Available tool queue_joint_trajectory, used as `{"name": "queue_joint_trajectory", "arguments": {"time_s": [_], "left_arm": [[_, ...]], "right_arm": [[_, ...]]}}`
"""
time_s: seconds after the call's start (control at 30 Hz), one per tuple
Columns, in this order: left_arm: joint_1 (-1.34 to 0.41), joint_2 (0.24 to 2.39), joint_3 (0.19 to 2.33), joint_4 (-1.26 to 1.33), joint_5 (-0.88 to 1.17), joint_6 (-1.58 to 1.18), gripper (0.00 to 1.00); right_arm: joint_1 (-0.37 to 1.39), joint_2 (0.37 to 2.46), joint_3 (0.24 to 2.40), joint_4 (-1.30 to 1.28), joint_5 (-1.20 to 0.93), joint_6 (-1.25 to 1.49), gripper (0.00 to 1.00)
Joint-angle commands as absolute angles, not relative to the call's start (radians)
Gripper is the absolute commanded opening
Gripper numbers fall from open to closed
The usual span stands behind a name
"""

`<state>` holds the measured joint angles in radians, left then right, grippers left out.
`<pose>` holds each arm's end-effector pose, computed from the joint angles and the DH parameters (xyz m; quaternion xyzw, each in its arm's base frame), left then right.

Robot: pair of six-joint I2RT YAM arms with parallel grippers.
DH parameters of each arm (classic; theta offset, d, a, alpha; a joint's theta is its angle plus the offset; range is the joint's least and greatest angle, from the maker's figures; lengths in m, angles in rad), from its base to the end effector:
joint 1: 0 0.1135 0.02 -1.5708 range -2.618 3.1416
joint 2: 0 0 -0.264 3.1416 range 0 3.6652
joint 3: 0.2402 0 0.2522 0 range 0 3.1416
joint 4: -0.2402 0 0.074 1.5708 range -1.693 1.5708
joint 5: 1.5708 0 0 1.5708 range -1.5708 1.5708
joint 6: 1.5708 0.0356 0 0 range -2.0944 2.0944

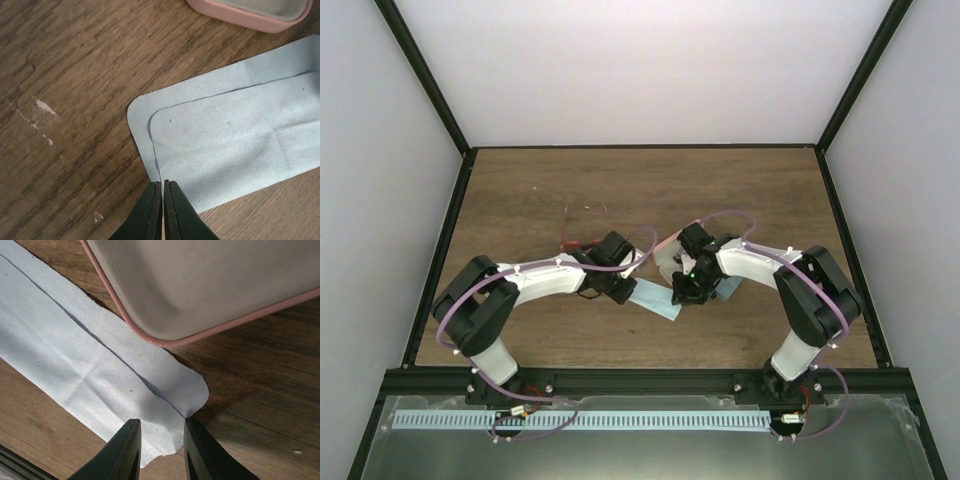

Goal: Organize the sunglasses
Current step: Fold the glasses cleaning cloth at the center of the board.

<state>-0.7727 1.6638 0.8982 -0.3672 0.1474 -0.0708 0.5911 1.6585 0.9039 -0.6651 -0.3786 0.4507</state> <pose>0.2176 -0.2195 0.1510 0.3497 0.9086 -0.1543 0.1683 0.2242 0.1663 0.1465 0.0829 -0.9759 -0.1996 0.0291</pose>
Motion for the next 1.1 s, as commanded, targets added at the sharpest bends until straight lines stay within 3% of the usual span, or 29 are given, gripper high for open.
{"name": "queue_joint_trajectory", "arguments": {"time_s": [0.0,0.13,0.2,0.47,0.57,0.7,1.07], "left_arm": [[-0.769,1.636,0.883,-0.357,0.161,-0.069,0.04],[-0.77,1.635,0.885,-0.357,0.16,-0.071,0.04],[-0.769,1.636,0.885,-0.357,0.158,-0.072,0.04],[-0.769,1.641,0.888,-0.354,0.156,-0.072,0.04],[-0.769,1.64,0.889,-0.353,0.156,-0.071,0.04],[-0.769,1.642,0.888,-0.353,0.156,-0.071,0.04],[-0.77,1.633,0.878,-0.357,0.155,-0.069,0.04]], "right_arm": [[0.601,1.675,0.919,-0.657,-0.371,0.456,0.22],[0.601,1.667,0.923,-0.665,-0.36,0.456,0.04],[0.602,1.659,0.934,-0.678,-0.353,0.455,0.01],[0.602,1.636,0.963,-0.723,-0.34,0.465,0.01],[0.601,1.629,0.953,-0.723,-0.354,0.471,0.12],[0.602,1.625,0.934,-0.715,-0.366,0.473,0.17],[0.601,1.647,0.888,-0.683,-0.379,0.473,0.17]]}}
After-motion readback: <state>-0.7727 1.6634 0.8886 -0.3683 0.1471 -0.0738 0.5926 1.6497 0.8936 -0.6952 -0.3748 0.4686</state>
